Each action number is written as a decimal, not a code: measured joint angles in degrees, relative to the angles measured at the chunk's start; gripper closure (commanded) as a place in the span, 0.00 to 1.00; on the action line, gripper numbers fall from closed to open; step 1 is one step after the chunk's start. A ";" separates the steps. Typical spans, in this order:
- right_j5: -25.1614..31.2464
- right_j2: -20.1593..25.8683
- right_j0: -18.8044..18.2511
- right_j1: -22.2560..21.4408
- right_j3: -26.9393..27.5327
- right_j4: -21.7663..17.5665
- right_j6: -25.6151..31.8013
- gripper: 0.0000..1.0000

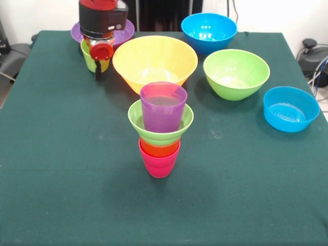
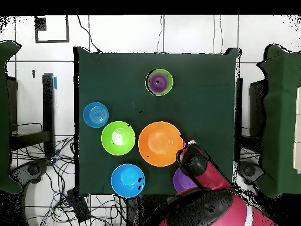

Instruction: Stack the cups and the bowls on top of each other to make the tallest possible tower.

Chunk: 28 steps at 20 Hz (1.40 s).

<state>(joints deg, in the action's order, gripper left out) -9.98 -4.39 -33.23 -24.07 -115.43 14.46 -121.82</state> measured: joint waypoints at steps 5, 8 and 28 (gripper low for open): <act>0.27 -0.41 -1.63 -0.56 0.00 -1.39 0.00 0.00; 1.15 -1.04 -2.20 -0.84 0.01 -1.47 0.00 0.00; 3.21 -3.43 -1.24 -2.55 0.12 -1.62 0.00 1.00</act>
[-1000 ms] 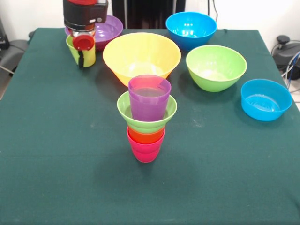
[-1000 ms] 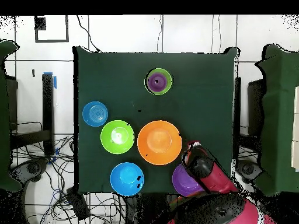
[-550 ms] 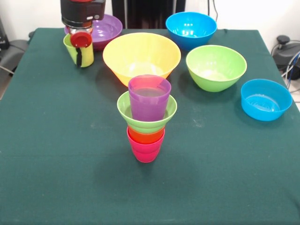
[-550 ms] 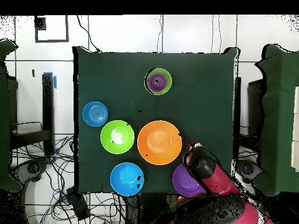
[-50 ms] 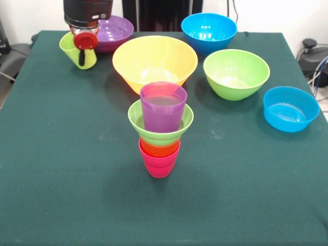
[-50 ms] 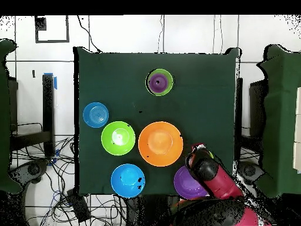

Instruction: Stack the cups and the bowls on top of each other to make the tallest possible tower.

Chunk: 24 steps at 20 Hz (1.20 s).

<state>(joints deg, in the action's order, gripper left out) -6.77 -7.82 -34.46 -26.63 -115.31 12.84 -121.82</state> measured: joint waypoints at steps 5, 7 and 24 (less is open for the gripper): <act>0.32 -1.21 0.92 -0.39 0.02 -0.02 0.00 1.00; 0.32 -1.69 1.27 -0.45 0.05 -0.03 0.00 1.00; 12.00 -2.20 1.18 -1.35 7.54 -7.87 0.00 1.00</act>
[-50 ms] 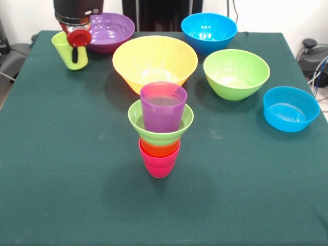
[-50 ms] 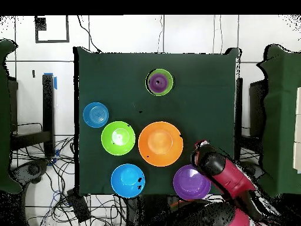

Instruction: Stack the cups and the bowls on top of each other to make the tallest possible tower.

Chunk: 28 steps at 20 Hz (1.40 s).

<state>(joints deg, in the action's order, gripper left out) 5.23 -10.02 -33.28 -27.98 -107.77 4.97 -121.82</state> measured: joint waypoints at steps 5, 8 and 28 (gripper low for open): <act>4.20 0.09 -0.81 -1.08 2.73 -4.57 0.00 1.00; 5.80 0.32 -1.42 -1.48 3.87 -6.45 0.00 1.00; 13.94 7.22 -3.84 -6.26 9.08 -17.65 0.00 1.00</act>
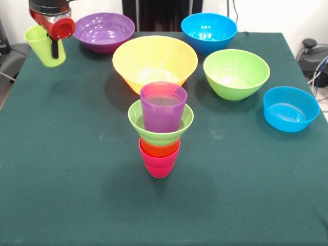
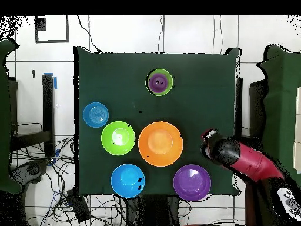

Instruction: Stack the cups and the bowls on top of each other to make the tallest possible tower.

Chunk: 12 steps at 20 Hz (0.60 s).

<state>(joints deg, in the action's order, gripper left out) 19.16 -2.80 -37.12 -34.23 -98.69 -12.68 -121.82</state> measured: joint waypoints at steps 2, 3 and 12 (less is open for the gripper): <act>1.00 1.08 0.00 -0.43 0.66 -0.76 0.01 1.00; 1.74 1.74 0.00 -0.66 1.11 -1.23 0.01 1.00; 11.24 6.60 0.00 -2.18 4.82 -2.65 0.12 1.00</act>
<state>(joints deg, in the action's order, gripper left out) 30.40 3.79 -37.12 -36.42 -93.88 -15.33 -121.70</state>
